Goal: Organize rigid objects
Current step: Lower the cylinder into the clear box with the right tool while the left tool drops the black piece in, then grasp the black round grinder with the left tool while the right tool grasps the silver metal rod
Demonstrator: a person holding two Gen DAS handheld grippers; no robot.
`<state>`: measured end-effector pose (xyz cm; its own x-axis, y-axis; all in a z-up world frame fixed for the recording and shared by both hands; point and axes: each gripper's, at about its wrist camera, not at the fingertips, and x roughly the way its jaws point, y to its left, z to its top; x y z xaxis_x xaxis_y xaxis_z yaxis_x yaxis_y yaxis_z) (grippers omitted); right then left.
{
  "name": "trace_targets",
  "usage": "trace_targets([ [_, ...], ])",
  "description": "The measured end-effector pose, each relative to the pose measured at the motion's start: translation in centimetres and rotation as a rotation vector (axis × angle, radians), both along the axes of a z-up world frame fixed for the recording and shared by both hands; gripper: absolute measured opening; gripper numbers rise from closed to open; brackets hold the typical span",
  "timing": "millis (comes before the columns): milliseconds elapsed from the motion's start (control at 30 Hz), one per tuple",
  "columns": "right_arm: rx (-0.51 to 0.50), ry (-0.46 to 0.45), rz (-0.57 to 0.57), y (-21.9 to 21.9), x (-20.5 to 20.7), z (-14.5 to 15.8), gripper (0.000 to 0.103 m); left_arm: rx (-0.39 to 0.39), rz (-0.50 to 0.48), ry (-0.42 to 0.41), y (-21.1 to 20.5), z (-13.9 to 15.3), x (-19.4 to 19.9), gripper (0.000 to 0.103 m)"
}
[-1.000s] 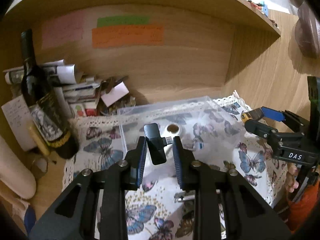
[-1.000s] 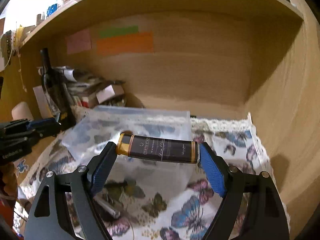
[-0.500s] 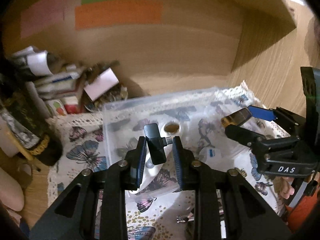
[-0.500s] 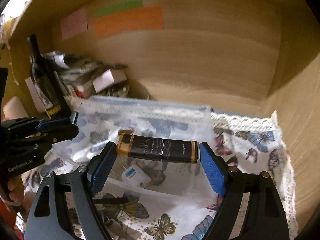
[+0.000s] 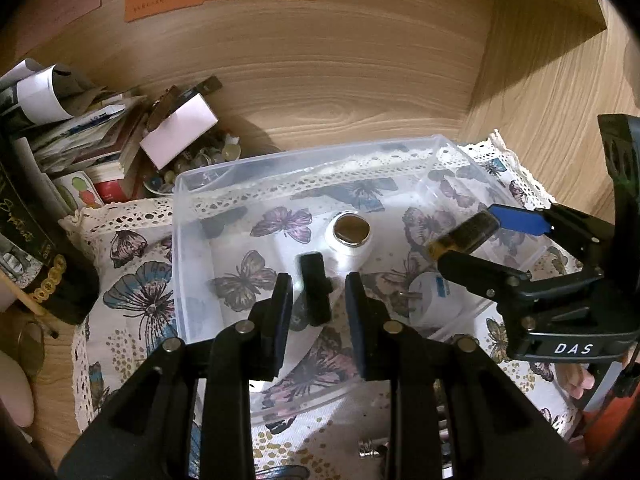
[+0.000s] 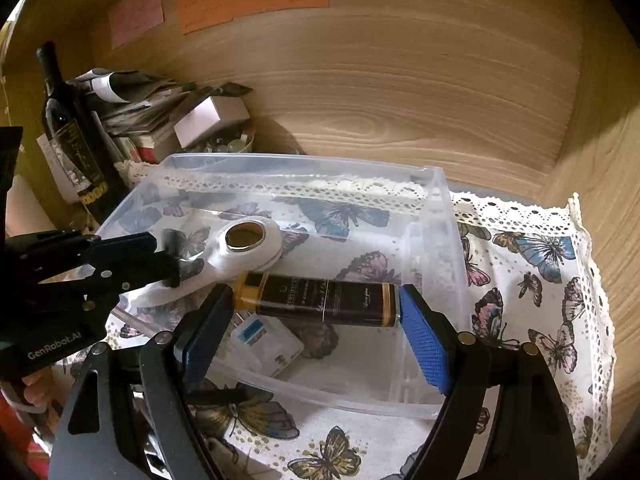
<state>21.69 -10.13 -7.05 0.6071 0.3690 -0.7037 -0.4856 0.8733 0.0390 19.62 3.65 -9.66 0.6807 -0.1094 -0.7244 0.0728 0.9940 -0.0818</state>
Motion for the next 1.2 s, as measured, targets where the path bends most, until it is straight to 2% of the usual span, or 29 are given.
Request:
trace_targets([
  [267, 0.001, -0.021, 0.000, 0.0, -0.8, 0.9, 0.082, -0.013, -0.001, -0.005, 0.1, 0.8, -0.6, 0.037],
  [333, 0.007, -0.038, 0.000, -0.2, -1.2, 1.4, 0.082, -0.012, -0.001, -0.022, 0.0, 1.5, -1.1, 0.042],
  [500, 0.020, -0.098, 0.003, -0.9, -3.0, 3.2, 0.082, -0.003, 0.009, -0.088, 0.0, 3.5, -3.1, 0.063],
  [700, 0.031, -0.153, 0.002, -2.3, -5.6, 4.5, 0.085, 0.012, 0.015, -0.114, -0.3, 4.6, -5.4, 0.080],
  [933, 0.016, -0.139, 0.003, -3.5, -7.9, 3.6, 0.086, 0.036, 0.006, -0.089, -1.2, 3.3, -8.2, 0.087],
  [1200, 0.013, -0.058, 0.049, -3.0, -9.2, 0.9, 0.085, 0.021, -0.039, 0.033, -2.9, -0.9, -9.6, 0.087],
])
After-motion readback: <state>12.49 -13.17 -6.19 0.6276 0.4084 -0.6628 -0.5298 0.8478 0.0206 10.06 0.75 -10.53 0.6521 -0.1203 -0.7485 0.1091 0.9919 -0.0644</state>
